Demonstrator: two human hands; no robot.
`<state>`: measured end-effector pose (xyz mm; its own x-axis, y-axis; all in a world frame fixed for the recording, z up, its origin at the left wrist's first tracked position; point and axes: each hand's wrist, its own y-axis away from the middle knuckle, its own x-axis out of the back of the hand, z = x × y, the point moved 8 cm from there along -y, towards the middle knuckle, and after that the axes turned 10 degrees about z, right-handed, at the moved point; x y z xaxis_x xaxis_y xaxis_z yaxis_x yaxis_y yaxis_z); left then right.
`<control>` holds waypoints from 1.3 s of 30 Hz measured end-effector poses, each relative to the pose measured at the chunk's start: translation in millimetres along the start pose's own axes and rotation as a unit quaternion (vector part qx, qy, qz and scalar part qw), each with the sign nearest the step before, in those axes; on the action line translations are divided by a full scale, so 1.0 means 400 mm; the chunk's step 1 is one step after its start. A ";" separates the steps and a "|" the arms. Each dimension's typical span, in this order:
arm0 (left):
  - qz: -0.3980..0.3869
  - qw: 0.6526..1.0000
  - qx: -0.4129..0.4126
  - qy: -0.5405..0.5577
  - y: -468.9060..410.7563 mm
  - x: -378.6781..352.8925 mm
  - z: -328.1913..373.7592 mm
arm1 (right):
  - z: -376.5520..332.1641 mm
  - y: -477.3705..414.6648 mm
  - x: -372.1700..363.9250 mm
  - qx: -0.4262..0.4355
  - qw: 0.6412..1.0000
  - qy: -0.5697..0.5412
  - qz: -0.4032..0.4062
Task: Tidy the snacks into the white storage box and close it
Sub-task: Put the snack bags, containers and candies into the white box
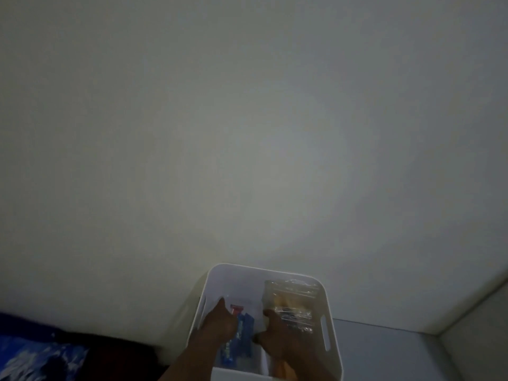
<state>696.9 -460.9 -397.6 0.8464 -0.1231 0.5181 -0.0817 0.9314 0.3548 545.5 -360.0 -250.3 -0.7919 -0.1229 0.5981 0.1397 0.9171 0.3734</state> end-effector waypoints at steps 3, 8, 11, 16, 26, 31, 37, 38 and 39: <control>0.034 0.997 -0.025 -0.065 0.203 0.112 0.188 | -0.010 0.027 0.044 0.010 0.999 0.038 0.008; 0.042 0.983 -0.071 -0.165 0.366 0.144 0.345 | -0.018 0.118 0.159 0.077 0.988 0.118 0.059; 0.054 0.973 -0.115 -0.191 0.471 0.124 0.423 | 0.001 0.182 0.236 0.108 0.977 0.166 0.081; 0.066 0.956 -0.170 -0.228 0.642 0.015 0.489 | 0.102 0.307 0.374 0.115 0.962 0.218 0.116; 0.136 0.916 -0.308 -0.217 0.928 -0.289 0.443 | 0.493 0.473 0.483 0.080 0.969 0.204 0.112; 0.072 0.920 -0.316 -0.219 0.942 -0.465 0.349 | 0.702 0.471 0.465 0.019 0.975 0.194 0.106; 0.018 0.912 -0.297 -0.284 0.880 -0.618 0.242 | 0.873 0.400 0.415 -0.026 0.976 0.188 0.103; 0.026 0.910 -0.297 -0.287 0.863 -0.633 0.234 | 0.896 0.382 0.414 -0.030 0.973 0.200 0.109; 0.036 0.908 -0.301 -0.289 0.845 -0.649 0.227 | 0.916 0.367 0.414 -0.035 0.969 0.215 0.114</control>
<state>401.8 -145.2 -341.3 0.4183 -0.0510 0.9069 0.3228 0.9416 -0.0959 217.0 -106.7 -356.0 -0.4167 -0.0798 0.9055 0.3351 0.9125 0.2347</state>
